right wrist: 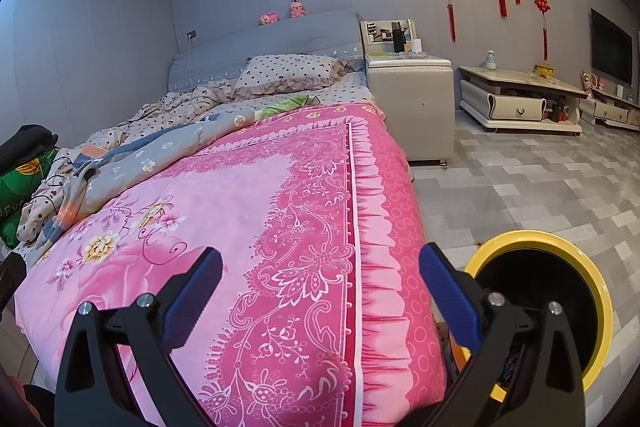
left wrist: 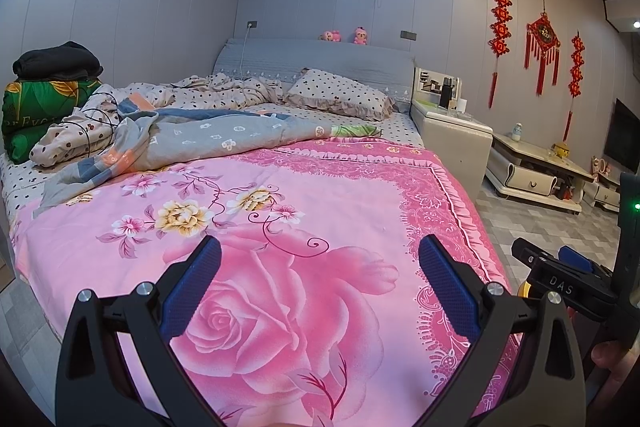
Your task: Collect trash
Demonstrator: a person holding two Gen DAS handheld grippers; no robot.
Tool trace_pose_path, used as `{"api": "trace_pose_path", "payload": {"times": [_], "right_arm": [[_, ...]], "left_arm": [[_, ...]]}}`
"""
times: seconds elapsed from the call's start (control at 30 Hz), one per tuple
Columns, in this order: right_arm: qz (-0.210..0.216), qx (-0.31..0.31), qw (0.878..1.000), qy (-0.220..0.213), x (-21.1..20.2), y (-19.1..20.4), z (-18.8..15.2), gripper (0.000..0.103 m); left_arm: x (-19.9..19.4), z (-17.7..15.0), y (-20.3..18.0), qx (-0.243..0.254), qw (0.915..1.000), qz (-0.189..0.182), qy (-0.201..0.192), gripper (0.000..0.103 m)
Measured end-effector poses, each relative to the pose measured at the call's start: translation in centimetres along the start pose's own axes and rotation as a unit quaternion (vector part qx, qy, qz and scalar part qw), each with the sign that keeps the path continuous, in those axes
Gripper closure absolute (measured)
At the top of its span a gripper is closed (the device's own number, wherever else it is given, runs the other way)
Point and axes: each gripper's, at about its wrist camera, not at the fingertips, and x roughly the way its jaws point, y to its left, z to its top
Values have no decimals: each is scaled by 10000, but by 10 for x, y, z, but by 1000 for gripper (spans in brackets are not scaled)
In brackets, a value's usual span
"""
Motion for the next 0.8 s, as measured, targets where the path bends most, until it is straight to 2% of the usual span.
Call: {"api": "trace_pose_path", "payload": {"times": [0.33,0.8], "right_arm": [[1,13,10000,15,0,0,0,8],[-1,24,10000,34,0,0,-2,8]], "left_arm": [[4,-7,-3,129,9999,-86,8,9],[6,-6,1,-5,9998,-184,93,8]]}}
